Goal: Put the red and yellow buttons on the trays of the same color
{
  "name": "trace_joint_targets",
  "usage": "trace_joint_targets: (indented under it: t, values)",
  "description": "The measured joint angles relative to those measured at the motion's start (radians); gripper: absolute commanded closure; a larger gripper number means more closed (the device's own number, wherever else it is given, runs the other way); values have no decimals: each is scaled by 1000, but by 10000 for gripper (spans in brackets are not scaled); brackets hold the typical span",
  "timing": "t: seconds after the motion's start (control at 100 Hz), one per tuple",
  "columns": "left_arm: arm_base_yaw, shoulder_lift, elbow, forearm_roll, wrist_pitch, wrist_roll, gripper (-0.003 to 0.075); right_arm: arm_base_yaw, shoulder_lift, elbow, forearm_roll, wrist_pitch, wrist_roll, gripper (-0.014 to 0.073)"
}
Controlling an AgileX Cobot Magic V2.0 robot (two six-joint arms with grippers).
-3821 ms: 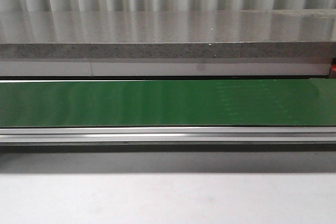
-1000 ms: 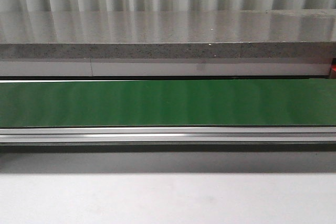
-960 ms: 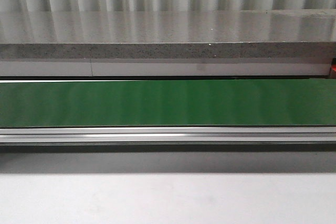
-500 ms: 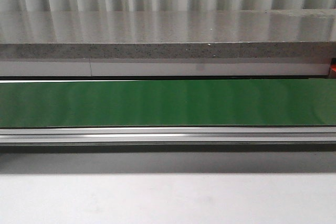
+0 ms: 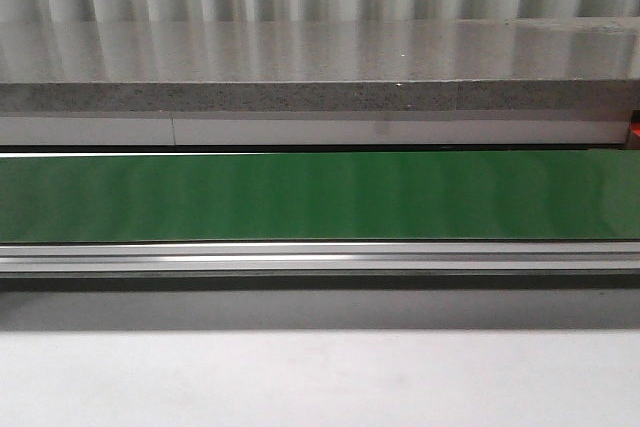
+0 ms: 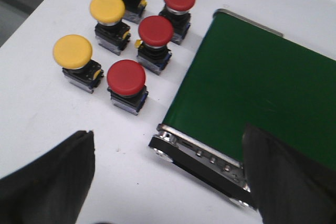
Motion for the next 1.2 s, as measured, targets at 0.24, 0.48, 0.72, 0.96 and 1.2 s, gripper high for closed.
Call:
trace_joint_targets:
  t: [0.24, 0.48, 0.72, 0.96, 1.2]
  values:
    - [115, 167, -49, -27, -48, -7, 166, 0, 0, 0, 0, 0, 0, 661]
    - [176, 320, -104, -53, -72, -7, 166, 0, 0, 0, 0, 0, 0, 661]
    - [178, 473, -176, -57, -86, -7, 166, 0, 0, 0, 0, -1, 0, 661]
    - [179, 590, -192, -57, -114, -7, 166, 0, 0, 0, 0, -1, 0, 661]
    - [179, 674, -193, -57, -170, -7, 166, 0, 0, 0, 0, -1, 0, 661]
